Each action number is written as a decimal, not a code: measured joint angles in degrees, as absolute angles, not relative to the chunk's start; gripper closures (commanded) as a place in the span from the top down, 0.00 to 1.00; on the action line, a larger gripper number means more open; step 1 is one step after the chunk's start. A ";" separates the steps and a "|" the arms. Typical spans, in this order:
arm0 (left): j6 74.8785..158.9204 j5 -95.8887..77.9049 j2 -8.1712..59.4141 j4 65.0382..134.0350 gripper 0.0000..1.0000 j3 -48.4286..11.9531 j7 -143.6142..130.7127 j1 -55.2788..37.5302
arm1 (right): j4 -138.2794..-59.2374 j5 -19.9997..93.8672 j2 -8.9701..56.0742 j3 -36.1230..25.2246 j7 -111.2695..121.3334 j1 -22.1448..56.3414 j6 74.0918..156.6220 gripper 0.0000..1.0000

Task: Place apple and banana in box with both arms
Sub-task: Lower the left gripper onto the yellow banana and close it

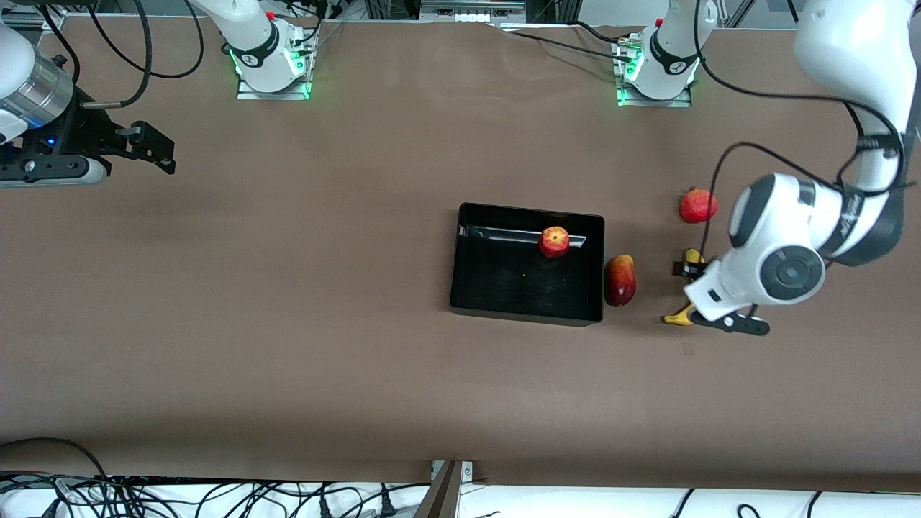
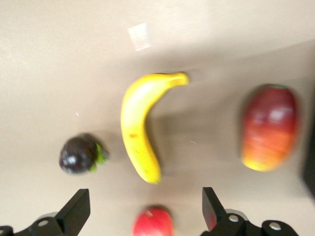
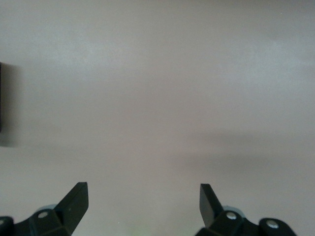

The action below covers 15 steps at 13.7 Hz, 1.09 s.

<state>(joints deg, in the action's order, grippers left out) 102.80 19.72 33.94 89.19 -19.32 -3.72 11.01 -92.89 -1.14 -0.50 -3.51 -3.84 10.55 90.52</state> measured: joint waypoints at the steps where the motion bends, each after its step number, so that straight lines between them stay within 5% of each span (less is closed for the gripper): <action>1: 106.33 20.09 35.90 90.25 1.00 -19.32 -1.97 12.69 | -92.88 -1.14 -0.50 -3.51 -3.84 10.54 90.52 1.00; 3: 113.67 20.29 38.45 93.44 1.00 -19.34 -0.43 14.62 | -92.85 -1.14 -0.50 -3.51 -3.81 10.54 90.52 1.00; 4: 116.89 20.65 39.02 95.16 0.84 -19.33 -0.34 15.11 | -92.85 -1.14 -0.50 -3.51 -3.77 10.53 90.52 1.00; 5: 119.50 21.99 39.39 96.66 0.58 -19.33 -0.35 15.63 | -92.84 -1.14 -0.50 -3.51 -3.75 10.53 90.52 1.00; 6: 121.09 23.22 39.73 97.62 0.07 -19.34 -0.34 16.25 | -92.84 -1.14 -0.50 -3.51 -3.75 10.53 90.51 1.00; 7: 121.75 23.89 40.04 98.17 0.00 -19.33 -0.22 16.91 | -92.84 -1.14 -0.50 -3.51 -3.74 10.53 90.51 1.00; 15: 121.56 24.21 39.08 97.12 0.00 -20.38 2.86 17.62 | -92.83 -1.14 -0.50 -3.51 -3.72 10.53 90.51 1.00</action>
